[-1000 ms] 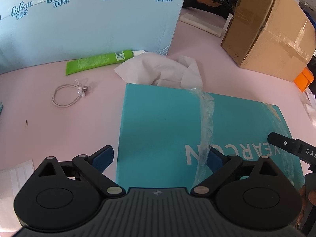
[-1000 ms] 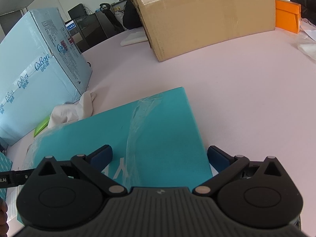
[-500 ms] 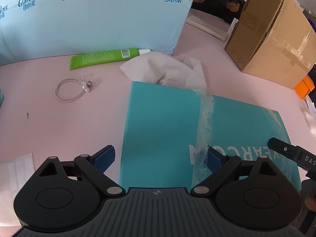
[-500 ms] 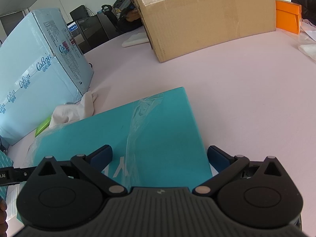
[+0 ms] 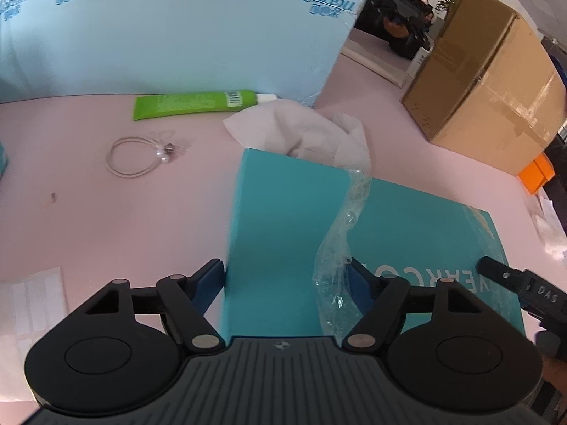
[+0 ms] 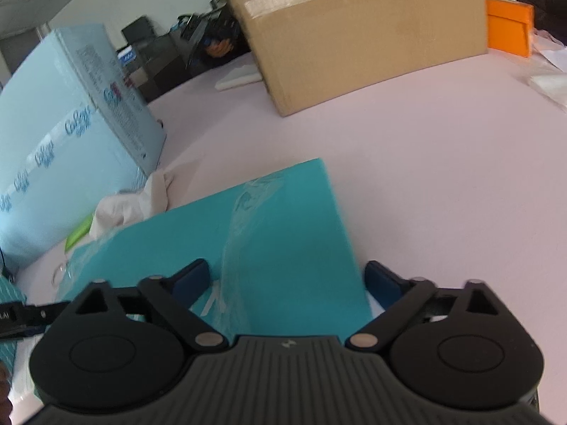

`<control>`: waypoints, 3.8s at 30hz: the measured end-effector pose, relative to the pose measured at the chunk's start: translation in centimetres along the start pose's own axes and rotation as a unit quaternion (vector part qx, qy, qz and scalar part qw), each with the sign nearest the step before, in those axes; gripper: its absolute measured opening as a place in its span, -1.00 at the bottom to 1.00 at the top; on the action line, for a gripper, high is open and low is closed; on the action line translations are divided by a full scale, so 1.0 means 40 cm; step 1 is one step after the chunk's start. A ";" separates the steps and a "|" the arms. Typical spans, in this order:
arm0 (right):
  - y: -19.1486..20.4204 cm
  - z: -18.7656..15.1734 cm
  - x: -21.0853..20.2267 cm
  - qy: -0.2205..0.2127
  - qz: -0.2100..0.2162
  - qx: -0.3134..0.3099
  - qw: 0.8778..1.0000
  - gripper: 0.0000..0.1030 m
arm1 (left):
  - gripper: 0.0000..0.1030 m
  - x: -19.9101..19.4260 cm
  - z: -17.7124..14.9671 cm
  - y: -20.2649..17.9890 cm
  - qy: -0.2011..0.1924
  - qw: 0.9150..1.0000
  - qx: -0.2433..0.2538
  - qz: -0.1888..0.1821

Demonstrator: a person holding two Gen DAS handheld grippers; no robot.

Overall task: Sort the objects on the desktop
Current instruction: 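Close both grippers on the edge of the teal bag, then lift the teal bag upright with both grippers, then carry the teal bag with both grippers past the teal-patterned box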

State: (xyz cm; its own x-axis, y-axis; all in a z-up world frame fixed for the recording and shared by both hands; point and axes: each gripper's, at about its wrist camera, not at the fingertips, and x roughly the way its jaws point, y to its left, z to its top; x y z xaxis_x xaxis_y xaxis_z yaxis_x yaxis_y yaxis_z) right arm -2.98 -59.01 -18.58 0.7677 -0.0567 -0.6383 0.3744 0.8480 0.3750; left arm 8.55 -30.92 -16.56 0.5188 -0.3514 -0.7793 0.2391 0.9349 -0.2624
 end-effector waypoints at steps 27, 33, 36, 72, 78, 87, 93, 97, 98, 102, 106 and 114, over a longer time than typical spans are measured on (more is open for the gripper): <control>0.029 0.011 -0.050 -0.028 0.016 0.011 0.999 0.51 | 0.25 -0.073 0.004 0.024 -0.032 0.999 -0.005 -0.007; 0.034 0.005 -0.067 -0.033 0.016 0.013 0.999 0.51 | 0.24 -0.094 0.001 0.024 -0.036 0.999 -0.004 -0.006; 0.038 0.000 -0.077 -0.035 0.017 0.015 0.999 0.51 | 0.24 -0.106 -0.001 0.027 -0.038 0.999 -0.004 -0.005; 0.161 -0.055 -0.132 -0.047 0.019 0.024 0.998 0.51 | 0.24 -0.227 -0.002 0.128 -0.041 0.999 -0.015 0.001; 0.189 -0.055 -0.137 -0.051 0.024 0.021 0.998 0.51 | 0.24 -0.252 0.006 0.148 -0.050 0.999 -0.018 0.002; 0.222 -0.039 -0.159 -0.066 0.031 0.014 0.997 0.51 | 0.24 -0.296 0.020 0.162 -0.067 0.998 -0.020 -0.002; 0.253 -0.029 -0.170 -0.074 0.037 0.008 0.997 0.51 | 0.24 -0.327 0.031 0.179 -0.080 0.996 -0.026 -0.002; 0.278 -0.019 -0.171 -0.080 0.044 0.004 0.996 0.51 | 0.24 -0.353 0.037 0.196 -0.091 0.995 -0.030 0.000; 0.285 -0.017 -0.172 -0.081 0.046 0.003 0.996 0.51 | 0.24 -0.360 0.039 0.200 -0.093 0.995 -0.032 0.000; 0.311 -0.010 -0.175 -0.086 0.052 -0.001 0.995 0.51 | 0.24 -0.383 0.048 0.217 -0.104 0.994 -0.036 0.002; 0.338 -0.005 -0.176 -0.090 0.060 -0.003 0.994 0.51 | 0.24 -0.405 0.059 0.236 -0.114 0.993 -0.040 0.005; 0.399 0.003 -0.177 -0.096 0.075 -0.013 0.993 0.52 | 0.24 -0.441 0.073 0.285 -0.129 0.990 -0.049 0.010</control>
State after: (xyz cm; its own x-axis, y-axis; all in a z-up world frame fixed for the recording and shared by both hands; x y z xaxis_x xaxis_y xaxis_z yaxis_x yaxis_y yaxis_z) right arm -2.38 -45.15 -8.00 0.8993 -0.0255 -0.4366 0.2365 0.8681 0.4365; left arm 4.50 -14.22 -4.14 0.7183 -0.3220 -0.6167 0.1521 0.9377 -0.3124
